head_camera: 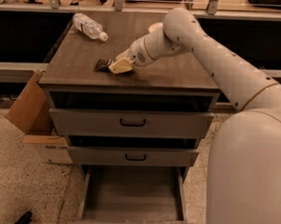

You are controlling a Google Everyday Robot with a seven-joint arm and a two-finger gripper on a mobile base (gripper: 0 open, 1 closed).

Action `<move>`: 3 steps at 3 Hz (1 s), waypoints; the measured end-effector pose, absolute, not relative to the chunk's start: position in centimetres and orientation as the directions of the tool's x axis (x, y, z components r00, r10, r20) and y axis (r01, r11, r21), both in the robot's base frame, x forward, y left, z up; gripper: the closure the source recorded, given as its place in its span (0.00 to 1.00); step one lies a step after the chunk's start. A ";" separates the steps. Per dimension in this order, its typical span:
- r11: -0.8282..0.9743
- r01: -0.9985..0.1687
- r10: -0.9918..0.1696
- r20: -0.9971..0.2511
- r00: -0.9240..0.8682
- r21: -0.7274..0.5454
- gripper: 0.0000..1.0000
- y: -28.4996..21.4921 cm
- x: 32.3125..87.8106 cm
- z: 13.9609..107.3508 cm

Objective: Place rxbar chocolate into bottom drawer

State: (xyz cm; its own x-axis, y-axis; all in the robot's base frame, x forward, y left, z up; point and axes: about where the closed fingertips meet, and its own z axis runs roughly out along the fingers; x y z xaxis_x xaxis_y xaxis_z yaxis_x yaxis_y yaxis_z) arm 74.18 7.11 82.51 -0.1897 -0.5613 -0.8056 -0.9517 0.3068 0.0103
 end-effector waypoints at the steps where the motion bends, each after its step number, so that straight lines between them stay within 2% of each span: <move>1: 0.307 -0.952 -0.561 -0.806 -0.190 0.010 0.59 7.1 74.2 82.5; 3: 0.307 -0.952 -0.561 -0.806 -0.190 0.010 0.12 7.1 74.2 82.5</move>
Offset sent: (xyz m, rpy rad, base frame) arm 0.0000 0.0000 0.0000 0.0000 0.0000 0.0000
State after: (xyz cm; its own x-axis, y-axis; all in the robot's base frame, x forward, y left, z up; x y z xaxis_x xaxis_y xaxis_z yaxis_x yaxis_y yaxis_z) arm 74.18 7.12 82.53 -0.1897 -0.5614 -0.8055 -0.9518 0.3066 0.0104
